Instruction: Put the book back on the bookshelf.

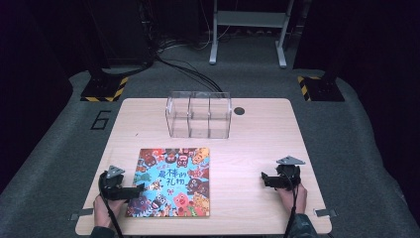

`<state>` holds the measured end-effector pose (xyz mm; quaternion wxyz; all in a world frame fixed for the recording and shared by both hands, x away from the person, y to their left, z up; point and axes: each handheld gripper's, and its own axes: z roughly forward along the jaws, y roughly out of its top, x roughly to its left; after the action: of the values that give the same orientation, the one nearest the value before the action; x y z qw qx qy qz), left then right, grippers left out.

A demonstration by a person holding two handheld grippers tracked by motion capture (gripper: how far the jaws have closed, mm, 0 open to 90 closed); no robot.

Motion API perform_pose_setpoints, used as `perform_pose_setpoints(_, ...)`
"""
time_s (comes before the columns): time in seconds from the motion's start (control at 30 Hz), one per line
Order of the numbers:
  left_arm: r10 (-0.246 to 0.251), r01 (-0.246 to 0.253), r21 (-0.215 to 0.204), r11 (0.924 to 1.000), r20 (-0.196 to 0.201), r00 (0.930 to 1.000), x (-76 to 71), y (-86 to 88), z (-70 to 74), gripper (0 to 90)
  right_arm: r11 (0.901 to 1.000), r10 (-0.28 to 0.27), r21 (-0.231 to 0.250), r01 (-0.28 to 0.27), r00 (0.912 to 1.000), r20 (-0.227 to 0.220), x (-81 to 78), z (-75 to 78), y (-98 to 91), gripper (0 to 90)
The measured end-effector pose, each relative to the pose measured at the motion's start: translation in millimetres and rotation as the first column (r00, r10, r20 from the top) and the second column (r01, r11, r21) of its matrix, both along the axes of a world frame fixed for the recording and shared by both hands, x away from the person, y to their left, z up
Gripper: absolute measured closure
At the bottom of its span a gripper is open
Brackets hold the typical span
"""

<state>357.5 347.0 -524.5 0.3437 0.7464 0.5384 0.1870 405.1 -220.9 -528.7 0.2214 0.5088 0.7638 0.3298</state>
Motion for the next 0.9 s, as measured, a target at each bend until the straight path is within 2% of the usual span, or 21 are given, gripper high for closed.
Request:
perform_pose_setpoints(0.07, -0.005, 0.005, -0.007, 1.0000, 0.002, 1.0000, 1.1, -4.4, -2.0, 0.0, 1.0000, 0.000, 0.000, 0.000, 1.0000, 0.000, 0.0, 0.0, 0.0, 6.9)
perform_pose_setpoints(0.1, -0.014, 0.014, -0.011, 0.9998, -0.014, 0.9998, 1.5, -5.5, -1.3, 0.0, 1.0000, -0.001, 0.000, 0.001, 1.0000, 0.000, 0.0, 0.0, 0.0, 6.9)
perform_pose_setpoints(0.23, 0.000, 0.000, -0.018, 0.9998, 0.003, 1.0000, 2.5, -11.3, -2.8, 0.1, 1.0000, 0.001, 0.001, -0.001, 1.0000, 0.001, 0.1, 0.0, 0.0, 7.3)
perform_pose_setpoints(0.3, -0.018, 0.018, -0.016, 0.9997, -0.010, 0.9998, 2.3, -12.1, -1.8, 0.4, 1.0000, -0.001, 0.001, 0.001, 1.0000, 0.003, 0.3, 0.1, 0.0, 7.5)
perform_pose_setpoints(0.37, -0.030, 0.031, -0.015, 0.9994, 0.005, 0.9995, 2.0, -15.7, -2.7, 0.9, 1.0000, -0.001, 0.001, 0.001, 1.0000, 0.004, 0.4, 0.1, 0.0, 7.6)
perform_pose_setpoints(0.53, -0.057, 0.057, -0.025, 0.9981, 0.012, 0.9983, 0.8, -22.3, -2.6, 4.0, 1.0000, 0.002, 0.000, -0.002, 1.0000, 0.004, 0.3, 0.1, -0.1, 8.0)
perform_pose_setpoints(0.57, -0.052, 0.053, -0.029, 0.9982, 0.032, 0.9982, 0.2, -24.9, -4.2, 4.0, 1.0000, 0.002, 0.000, -0.002, 1.0000, 0.003, 0.2, 0.1, -0.1, 8.0)
perform_pose_setpoints(0.73, -0.068, 0.069, -0.022, 0.9974, 0.013, 0.9976, -0.1, -27.4, -2.8, 4.0, 1.0000, 0.002, 0.002, -0.002, 1.0000, 0.004, 0.2, 0.1, 0.0, 8.8)
perform_pose_setpoints(0.87, -0.065, 0.065, -0.025, 0.9975, 0.029, 0.9975, -0.5, -32.7, -4.0, 3.8, 1.0000, 0.002, 0.002, -0.002, 1.0000, 0.004, 0.1, 0.1, 0.0, 8.8)
perform_pose_setpoints(0.9, -0.073, 0.073, -0.025, 0.9970, 0.018, 0.9972, -0.8, -33.6, -3.2, 3.8, 1.0000, 0.002, 0.002, -0.002, 1.0000, 0.004, 0.1, 0.1, 0.0, 8.8)
